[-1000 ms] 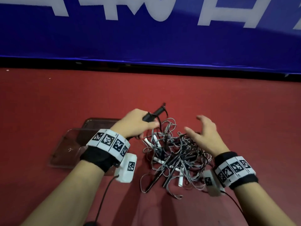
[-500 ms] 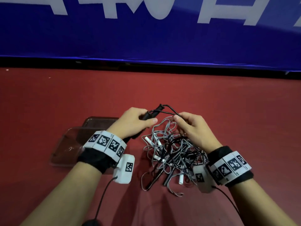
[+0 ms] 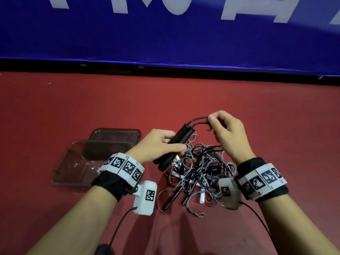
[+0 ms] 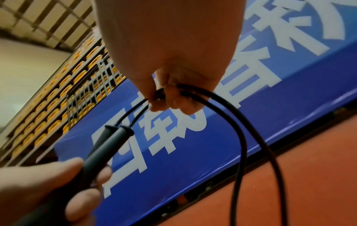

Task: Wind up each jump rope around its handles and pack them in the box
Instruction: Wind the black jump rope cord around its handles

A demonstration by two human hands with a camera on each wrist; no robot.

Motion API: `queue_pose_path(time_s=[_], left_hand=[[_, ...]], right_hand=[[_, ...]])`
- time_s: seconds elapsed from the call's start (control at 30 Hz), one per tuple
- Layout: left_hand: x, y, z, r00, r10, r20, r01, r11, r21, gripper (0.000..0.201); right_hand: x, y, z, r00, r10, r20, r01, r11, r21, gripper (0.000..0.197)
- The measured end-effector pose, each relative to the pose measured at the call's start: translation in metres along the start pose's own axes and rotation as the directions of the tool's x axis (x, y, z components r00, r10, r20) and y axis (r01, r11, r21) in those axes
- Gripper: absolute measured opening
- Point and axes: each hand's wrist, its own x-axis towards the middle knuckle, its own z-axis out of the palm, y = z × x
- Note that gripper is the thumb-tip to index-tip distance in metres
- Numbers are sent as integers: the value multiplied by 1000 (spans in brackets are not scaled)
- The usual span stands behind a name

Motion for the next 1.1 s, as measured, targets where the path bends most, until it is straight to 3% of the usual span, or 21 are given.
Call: queue_pose_path(time_s=[0.13, 0.23, 0.47, 0.63, 0.77, 0.9, 1.0, 1.1], left_hand=[[-1, 6, 6, 998, 57, 31, -51, 985, -166, 15], [-1, 13, 9, 998, 59, 28, -52, 974, -223, 18], [3, 23, 23, 974, 189, -123, -210, 960, -187, 18], [6, 29, 27, 943, 212, -255, -273, 934, -232, 16], [0, 29, 29, 944, 175, -280, -271, 894, -357, 17], [-5, 30, 25, 976, 130, -173, -195, 876, -441, 22], [-12, 30, 23, 986, 151, 71, -89, 837, -540, 23], [-16, 24, 29, 967, 165, 193, -24, 815, -580, 29]], right_hand=[[0, 2, 9, 983, 129, 127, -158, 953, 257, 16], [-4, 0, 21, 977, 154, 148, -198, 915, 352, 18], [-12, -5, 40, 996, 72, 44, -83, 926, 368, 24], [-11, -12, 34, 980, 196, -38, -163, 894, 417, 10], [-17, -15, 32, 992, 58, -112, -16, 940, 341, 16], [-19, -14, 37, 987, 28, -158, 30, 935, 353, 14], [-18, -13, 43, 976, 91, -199, 2, 905, 425, 15], [-18, -20, 48, 980, 180, -85, -99, 813, 573, 25]])
